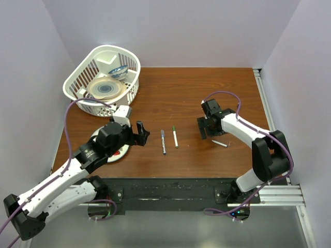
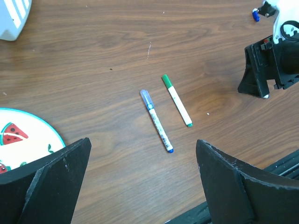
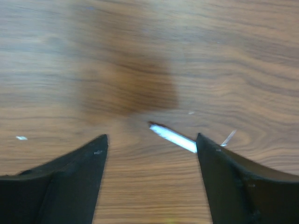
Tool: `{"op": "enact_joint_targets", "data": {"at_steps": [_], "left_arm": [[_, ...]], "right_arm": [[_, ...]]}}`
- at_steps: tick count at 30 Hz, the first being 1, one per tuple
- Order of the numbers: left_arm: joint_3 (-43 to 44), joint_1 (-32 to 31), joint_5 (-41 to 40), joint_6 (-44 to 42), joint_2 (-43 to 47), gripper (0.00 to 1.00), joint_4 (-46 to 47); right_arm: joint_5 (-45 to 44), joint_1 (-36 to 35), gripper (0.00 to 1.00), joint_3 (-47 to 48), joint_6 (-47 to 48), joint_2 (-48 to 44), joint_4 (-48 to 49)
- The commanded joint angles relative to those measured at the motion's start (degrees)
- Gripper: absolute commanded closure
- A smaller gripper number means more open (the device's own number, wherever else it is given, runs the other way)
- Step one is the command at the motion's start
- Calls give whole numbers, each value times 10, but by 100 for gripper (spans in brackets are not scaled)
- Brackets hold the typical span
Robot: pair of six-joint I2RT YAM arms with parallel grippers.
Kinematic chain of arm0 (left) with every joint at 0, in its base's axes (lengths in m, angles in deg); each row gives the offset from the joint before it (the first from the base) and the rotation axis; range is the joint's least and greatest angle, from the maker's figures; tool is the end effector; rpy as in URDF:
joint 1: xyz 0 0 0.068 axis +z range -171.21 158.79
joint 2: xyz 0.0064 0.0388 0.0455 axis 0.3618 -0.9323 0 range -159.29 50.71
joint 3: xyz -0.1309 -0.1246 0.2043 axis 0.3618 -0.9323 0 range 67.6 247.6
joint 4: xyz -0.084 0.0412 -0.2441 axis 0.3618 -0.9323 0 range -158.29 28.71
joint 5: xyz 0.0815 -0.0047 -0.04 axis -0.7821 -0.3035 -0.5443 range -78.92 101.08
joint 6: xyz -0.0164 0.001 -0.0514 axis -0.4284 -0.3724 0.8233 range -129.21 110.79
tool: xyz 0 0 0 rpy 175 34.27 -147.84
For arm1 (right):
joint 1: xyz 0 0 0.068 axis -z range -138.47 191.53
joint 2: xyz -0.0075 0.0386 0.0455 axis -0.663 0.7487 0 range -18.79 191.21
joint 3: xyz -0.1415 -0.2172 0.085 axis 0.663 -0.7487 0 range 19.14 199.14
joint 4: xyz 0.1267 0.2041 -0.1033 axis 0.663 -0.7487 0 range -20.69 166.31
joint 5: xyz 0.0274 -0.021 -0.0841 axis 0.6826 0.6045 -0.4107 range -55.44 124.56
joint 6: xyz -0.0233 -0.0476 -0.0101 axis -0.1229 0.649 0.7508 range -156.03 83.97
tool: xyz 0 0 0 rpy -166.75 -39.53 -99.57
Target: Insert the pens into the pen caps
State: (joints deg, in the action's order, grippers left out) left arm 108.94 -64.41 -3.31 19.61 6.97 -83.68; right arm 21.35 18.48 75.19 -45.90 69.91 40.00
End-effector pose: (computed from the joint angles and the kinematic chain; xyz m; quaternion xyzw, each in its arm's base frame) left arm 0.1337 -0.1134 0.3002 0.0377 0.8376 -0.2289 0.4945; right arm 0.2716 0.1067 0.1943 -0.0912 0.9726 -0.0572 0.2059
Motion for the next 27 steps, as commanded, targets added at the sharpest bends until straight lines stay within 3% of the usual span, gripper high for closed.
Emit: {"op": "enact_joint_targets", "data": {"at_steps": [1,3,23,27], "left_arm": [[-6,0,-21,-15,15,0,0],[-4,0,-40,-9,16,0,-9],[-5,0,-64,3,21,0,-8],[-6,0,-60,3,21,0,-5]], "right_arm": [[63,46,30,28,51,10,-24],[67,59,36,33,52,28,-33],[104,103,57,49,48,98,-37],[77,103,51,49,-12,89,-19]]}}
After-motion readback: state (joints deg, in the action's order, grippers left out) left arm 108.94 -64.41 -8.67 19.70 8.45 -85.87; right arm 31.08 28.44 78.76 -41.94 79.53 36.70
